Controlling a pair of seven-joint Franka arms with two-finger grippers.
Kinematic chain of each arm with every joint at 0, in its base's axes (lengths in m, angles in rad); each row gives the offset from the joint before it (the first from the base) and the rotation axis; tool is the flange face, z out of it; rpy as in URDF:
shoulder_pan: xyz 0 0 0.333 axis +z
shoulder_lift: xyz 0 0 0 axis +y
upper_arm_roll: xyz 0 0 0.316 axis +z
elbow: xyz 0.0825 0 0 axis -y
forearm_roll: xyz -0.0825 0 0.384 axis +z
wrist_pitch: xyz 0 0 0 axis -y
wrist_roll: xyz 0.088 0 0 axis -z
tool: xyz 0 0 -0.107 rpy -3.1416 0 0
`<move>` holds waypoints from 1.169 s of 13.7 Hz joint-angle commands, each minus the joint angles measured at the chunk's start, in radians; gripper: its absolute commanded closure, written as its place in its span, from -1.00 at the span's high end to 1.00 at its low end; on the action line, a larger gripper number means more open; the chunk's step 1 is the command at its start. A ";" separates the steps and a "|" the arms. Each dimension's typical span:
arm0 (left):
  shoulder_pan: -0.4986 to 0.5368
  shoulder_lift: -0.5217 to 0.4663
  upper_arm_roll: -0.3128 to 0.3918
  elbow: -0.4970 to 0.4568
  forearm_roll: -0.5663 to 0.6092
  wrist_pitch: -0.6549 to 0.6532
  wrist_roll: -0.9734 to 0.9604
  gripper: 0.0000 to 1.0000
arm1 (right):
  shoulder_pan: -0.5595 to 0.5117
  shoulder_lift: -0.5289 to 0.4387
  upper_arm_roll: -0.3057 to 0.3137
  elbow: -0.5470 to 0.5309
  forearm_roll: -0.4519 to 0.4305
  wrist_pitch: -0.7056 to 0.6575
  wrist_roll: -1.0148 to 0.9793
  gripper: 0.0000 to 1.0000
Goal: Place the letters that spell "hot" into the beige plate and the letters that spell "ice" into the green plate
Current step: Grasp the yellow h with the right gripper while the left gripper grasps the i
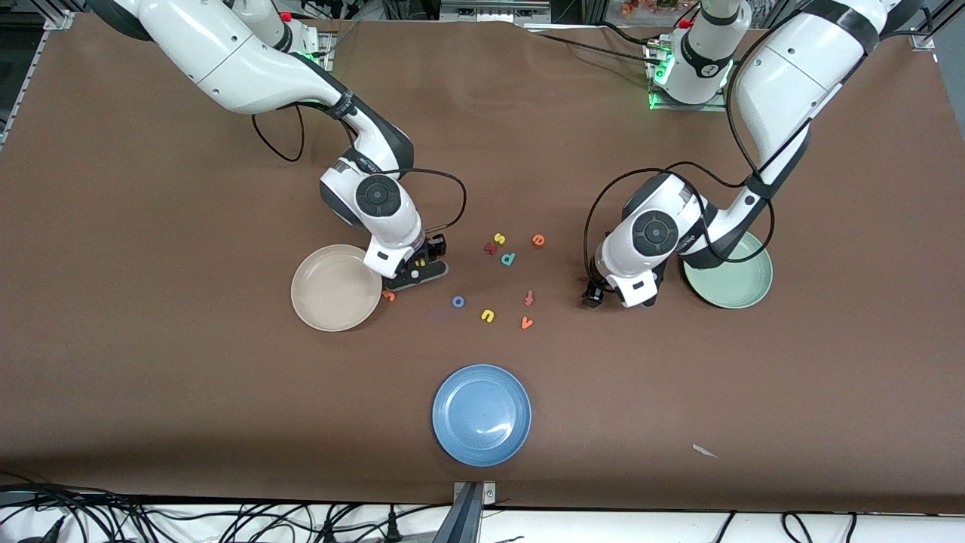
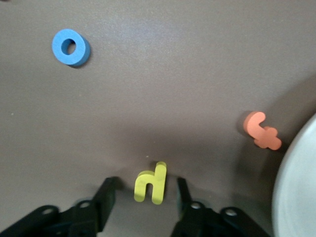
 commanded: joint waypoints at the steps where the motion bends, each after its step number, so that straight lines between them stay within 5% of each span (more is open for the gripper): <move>1: -0.030 0.012 0.021 0.019 0.000 0.013 -0.045 0.78 | 0.002 -0.006 -0.004 -0.008 -0.020 0.014 0.022 -0.02; 7: -0.050 0.024 0.049 0.017 0.002 0.050 -0.046 0.44 | 0.002 -0.018 -0.004 -0.021 -0.020 0.013 0.022 -0.83; 11: -0.075 0.025 0.070 0.014 0.002 0.066 -0.063 0.31 | -0.022 -0.109 -0.009 -0.031 0.000 -0.056 0.003 -0.84; 16: -0.075 0.025 0.072 0.014 0.002 0.066 -0.061 -0.50 | -0.076 -0.222 -0.009 -0.041 0.071 -0.160 -0.046 -0.84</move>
